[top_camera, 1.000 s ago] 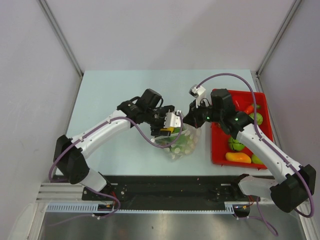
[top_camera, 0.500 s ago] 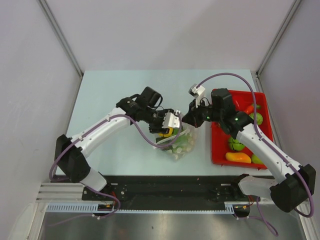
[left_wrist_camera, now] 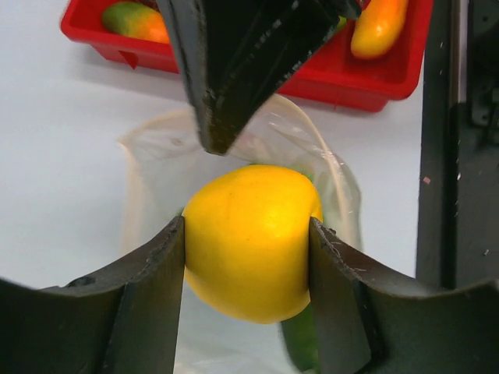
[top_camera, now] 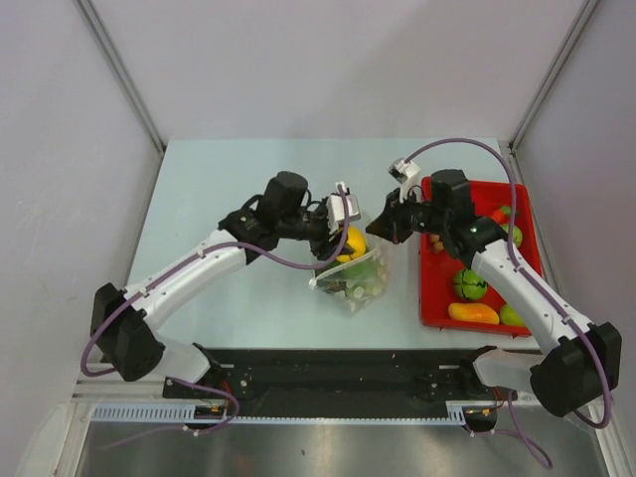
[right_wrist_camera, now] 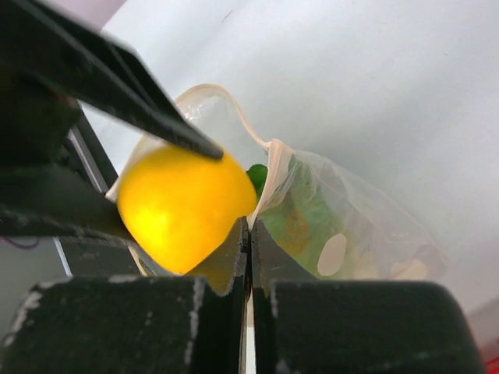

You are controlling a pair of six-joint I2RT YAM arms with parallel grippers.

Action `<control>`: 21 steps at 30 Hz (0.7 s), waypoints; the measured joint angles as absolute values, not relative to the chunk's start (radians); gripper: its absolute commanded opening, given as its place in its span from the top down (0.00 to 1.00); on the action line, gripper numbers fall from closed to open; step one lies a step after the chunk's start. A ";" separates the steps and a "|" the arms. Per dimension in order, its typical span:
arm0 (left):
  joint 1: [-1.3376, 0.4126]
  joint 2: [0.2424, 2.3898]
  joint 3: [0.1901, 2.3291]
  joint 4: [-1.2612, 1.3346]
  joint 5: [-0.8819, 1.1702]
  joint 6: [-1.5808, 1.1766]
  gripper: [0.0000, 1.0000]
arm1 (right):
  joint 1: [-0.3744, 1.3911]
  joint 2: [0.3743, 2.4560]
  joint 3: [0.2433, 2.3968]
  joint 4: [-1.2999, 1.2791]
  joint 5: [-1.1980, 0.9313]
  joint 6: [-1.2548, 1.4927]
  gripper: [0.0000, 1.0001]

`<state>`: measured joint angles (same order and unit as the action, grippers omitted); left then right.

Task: Place the food in the zip-top bag and seal the zipper
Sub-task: Adjust the fake fruit in the zipper food storage bag.

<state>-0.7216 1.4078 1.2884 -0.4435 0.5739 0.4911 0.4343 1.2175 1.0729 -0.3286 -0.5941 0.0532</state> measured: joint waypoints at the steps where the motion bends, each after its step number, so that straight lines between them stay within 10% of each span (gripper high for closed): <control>1: -0.734 1.407 1.256 -0.392 0.561 0.441 1.00 | 0.418 1.218 1.068 -0.319 -0.602 0.066 1.00; 21: -0.870 1.616 1.091 0.268 0.072 -0.105 0.99 | 0.265 1.216 0.994 -0.233 -0.702 0.126 1.00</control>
